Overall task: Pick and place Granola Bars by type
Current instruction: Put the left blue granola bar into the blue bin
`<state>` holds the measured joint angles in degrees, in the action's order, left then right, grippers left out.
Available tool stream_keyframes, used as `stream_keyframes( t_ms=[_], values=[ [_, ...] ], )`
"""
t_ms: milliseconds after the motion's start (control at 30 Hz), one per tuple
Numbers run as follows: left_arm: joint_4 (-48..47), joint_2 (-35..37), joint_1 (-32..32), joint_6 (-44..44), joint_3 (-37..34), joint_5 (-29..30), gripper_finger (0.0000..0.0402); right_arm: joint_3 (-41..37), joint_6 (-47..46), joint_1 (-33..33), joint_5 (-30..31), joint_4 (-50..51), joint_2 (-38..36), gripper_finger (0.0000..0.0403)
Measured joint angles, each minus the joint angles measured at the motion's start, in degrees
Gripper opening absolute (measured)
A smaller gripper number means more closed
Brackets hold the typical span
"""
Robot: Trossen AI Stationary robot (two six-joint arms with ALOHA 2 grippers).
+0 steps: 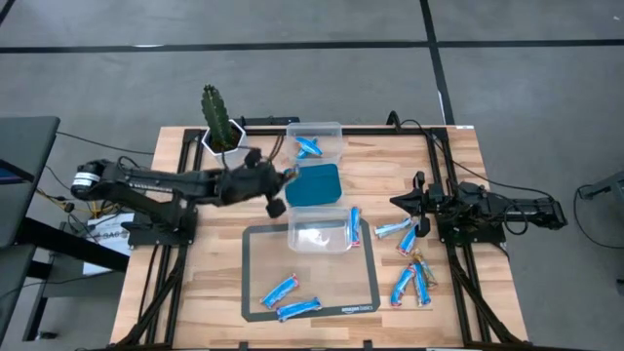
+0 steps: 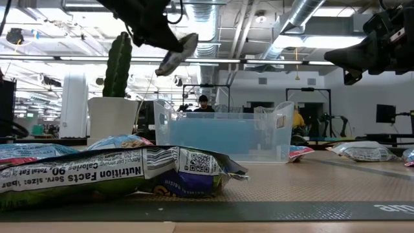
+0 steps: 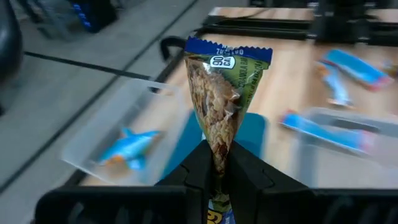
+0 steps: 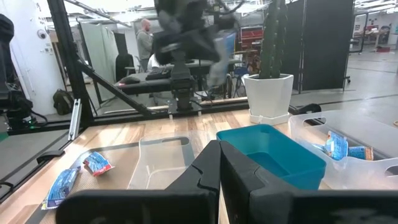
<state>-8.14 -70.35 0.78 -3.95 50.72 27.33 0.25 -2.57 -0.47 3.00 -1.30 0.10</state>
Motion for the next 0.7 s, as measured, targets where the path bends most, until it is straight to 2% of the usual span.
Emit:
stream_keyframes(
  t_ms=[167, 533, 700],
  values=[
    [0.3, 0.0, 4.45, 2.81, 0.0, -0.21, 0.0032, 0.0, 0.0, 0.0, -0.02, 0.0, 0.0, 0.0],
    [2.59, -0.17, 7.1, 6.73, 0.26, -2.59, 0.0032, 0.0, 0.0, 0.01, -0.02, 0.0, 0.0, 0.0],
    [0.04, -5.08, 9.19, 6.85, 4.26, -6.06, 0.0032, 0.0, 0.0, 0.0, -0.02, 0.0, 0.0, 0.0]
  ],
)
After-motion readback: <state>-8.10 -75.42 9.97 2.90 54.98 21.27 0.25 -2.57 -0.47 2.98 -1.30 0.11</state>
